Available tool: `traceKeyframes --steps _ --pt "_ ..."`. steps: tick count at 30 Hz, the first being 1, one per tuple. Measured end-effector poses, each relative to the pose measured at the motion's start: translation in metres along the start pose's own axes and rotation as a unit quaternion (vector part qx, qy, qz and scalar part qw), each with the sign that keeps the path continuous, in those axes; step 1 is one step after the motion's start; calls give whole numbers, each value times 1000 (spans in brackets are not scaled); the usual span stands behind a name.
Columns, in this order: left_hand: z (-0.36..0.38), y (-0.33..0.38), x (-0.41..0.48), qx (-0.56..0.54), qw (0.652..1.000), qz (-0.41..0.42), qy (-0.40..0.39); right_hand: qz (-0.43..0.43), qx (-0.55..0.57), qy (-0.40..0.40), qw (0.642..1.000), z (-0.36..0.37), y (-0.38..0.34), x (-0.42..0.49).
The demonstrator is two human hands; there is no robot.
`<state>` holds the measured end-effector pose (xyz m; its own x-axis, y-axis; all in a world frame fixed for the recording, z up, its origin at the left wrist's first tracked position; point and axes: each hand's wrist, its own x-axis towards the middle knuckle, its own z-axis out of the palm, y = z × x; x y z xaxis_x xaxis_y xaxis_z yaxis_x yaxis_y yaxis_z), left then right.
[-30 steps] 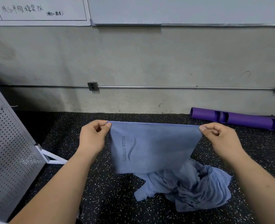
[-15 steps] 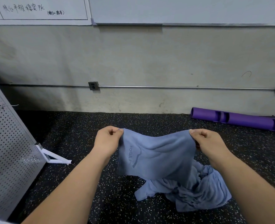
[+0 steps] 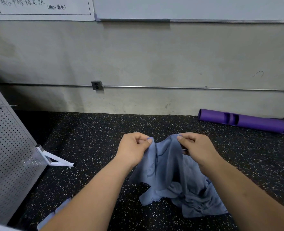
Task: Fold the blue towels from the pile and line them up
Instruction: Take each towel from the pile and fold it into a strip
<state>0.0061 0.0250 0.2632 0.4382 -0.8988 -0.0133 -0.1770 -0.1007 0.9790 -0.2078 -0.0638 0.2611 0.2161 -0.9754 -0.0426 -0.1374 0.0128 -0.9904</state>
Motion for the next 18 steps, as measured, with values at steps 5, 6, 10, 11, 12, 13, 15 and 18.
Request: traceKeyframes --steps 5,6,10,11,12,13,15,18 --pt "10 0 0 -2 1000 9 -8 -5 4 -39 999 14 -2 -7" --pt "12 0 -1 -7 1000 9 -12 -9 4 -40 999 17 -3 -9" --pt "18 -3 0 -10 1000 15 -23 -25 -4 -44 999 28 -3 -14" --pt "19 -3 0 -11 1000 14 -24 -27 -7 -46 999 31 -3 -14" --pt "20 -4 0 -11 1000 13 -25 -29 -9 -48 998 33 -3 -16" --pt "20 -4 0 -11 1000 12 -23 -29 -11 -50 998 34 -3 -16" --pt "20 -5 -1 -6 1000 13 -19 -29 -15 -52 998 36 -2 -17" --pt "18 -5 0 8 1000 11 -24 -35 -35 -53 997 37 -3 -18"
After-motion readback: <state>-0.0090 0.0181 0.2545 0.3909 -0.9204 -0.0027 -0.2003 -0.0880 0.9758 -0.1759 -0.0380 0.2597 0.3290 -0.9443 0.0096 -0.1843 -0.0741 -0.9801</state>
